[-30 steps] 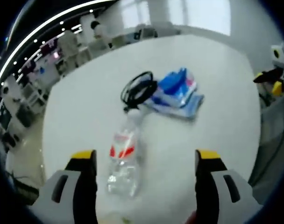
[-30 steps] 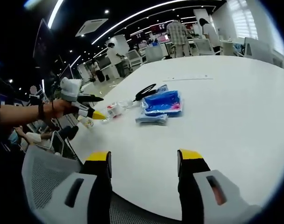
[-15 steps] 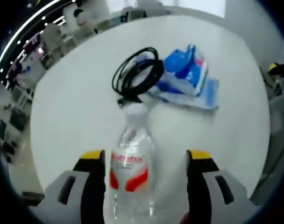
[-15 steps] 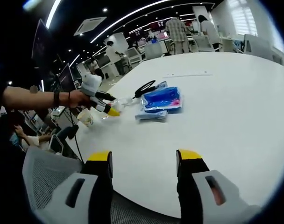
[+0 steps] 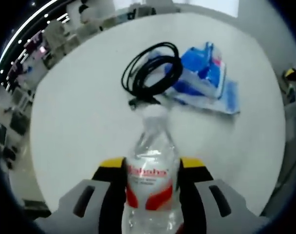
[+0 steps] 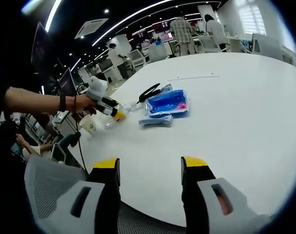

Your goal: Arrange the tabletop items into an orderly group along one side of the table until the central work area is clear of visible clutter.

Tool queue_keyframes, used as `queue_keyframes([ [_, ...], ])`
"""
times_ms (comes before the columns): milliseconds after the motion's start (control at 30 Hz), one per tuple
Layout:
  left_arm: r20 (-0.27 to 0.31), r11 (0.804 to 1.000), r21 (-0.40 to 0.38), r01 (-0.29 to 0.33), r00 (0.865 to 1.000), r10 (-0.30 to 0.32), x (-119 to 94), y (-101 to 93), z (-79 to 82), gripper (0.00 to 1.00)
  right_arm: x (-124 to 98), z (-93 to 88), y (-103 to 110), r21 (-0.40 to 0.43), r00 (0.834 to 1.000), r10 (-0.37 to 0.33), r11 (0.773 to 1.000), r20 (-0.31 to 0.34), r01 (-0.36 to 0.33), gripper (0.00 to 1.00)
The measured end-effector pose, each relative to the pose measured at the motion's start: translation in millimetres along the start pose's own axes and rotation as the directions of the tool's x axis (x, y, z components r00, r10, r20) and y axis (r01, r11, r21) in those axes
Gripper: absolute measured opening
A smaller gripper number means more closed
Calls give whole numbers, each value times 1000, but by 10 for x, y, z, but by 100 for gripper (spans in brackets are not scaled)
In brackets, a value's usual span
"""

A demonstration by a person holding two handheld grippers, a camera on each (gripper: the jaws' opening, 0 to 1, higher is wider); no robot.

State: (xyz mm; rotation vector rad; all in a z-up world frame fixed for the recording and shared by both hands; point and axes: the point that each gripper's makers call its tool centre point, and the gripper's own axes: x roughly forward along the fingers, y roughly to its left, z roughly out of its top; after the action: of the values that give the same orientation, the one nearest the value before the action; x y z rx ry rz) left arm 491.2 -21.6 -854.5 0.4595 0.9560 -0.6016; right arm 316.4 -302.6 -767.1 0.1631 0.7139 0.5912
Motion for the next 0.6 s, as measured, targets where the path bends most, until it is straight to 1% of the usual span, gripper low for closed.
queue_keyframes([
  [100,-8,1000,-16,2,1000,-2,-8,-28,-9,38,-1,-6,6,-1,1000,0,1000,0,0,50],
  [167,8,999,-45,9,1000,-9,-8,-63,7,38,-1,-12,3,-2,1000,-3,1000,1,3,49],
  [200,7,999,-51,10,1000,-10,-14,-76,1,38,-2,-11,4,0,1000,-3,1000,3,3,49],
  [333,5,999,-48,14,1000,-14,-25,-129,-11,38,-5,-12,15,4,1000,-2,1000,7,2,49],
  [600,11,998,-55,3,1000,-2,-87,-121,2,37,0,8,18,2,1000,1,1000,10,-1,48],
])
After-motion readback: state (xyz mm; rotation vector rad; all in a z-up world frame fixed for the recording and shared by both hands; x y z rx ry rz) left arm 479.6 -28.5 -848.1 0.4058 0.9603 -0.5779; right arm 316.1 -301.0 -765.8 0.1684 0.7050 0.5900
